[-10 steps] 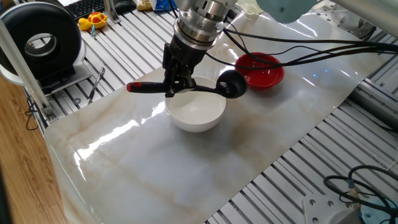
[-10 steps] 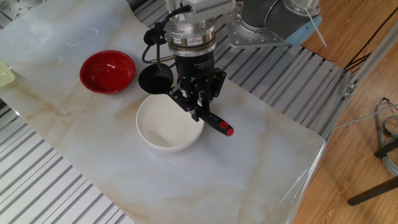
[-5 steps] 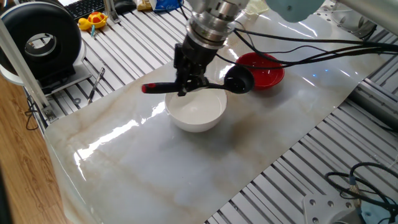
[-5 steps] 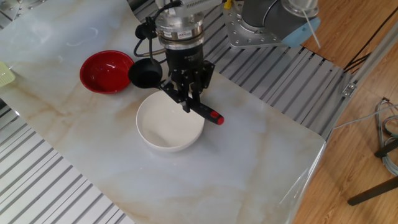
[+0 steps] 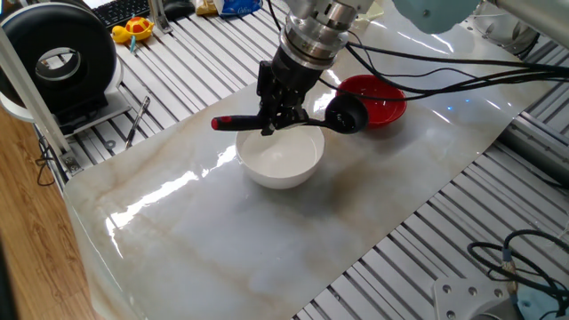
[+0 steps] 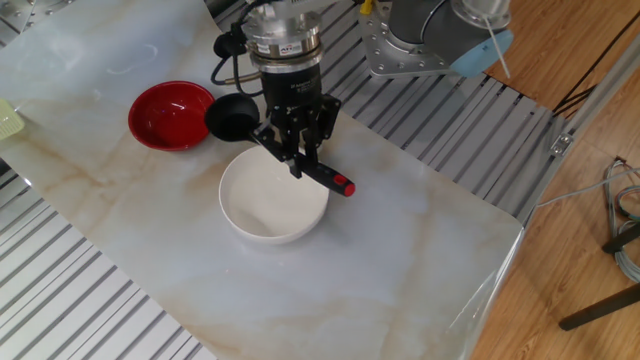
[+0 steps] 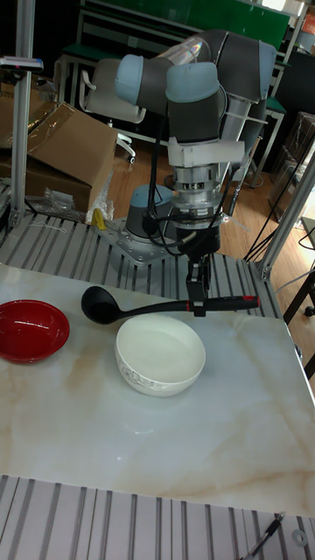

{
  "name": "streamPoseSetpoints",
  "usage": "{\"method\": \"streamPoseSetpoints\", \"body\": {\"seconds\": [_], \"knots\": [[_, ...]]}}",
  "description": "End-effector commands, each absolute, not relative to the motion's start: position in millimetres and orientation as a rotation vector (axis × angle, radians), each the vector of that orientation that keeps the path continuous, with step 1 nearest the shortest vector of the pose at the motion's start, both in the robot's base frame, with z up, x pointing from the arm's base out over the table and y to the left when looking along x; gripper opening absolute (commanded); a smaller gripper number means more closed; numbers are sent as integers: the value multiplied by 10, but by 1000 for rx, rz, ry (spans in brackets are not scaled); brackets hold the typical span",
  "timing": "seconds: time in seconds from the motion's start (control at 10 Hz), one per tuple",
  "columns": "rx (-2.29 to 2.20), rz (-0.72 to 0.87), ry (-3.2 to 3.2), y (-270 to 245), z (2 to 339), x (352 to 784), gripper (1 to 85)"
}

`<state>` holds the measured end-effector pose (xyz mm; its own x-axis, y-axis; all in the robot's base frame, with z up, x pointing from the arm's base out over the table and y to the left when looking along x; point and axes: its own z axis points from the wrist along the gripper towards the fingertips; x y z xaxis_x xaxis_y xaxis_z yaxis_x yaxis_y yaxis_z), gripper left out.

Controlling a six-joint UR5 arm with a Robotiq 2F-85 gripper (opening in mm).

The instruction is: Scoop water with a large spoon from one bowl to another

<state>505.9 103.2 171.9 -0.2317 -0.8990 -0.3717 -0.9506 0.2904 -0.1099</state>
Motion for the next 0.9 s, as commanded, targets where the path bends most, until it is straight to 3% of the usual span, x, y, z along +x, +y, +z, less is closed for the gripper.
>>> {"method": "streamPoseSetpoints", "body": {"seconds": [0.0,0.8], "knots": [[-1608,228,2204,1087,1771,5094,13],[-1685,211,2183,624,1788,4852,13]]}}
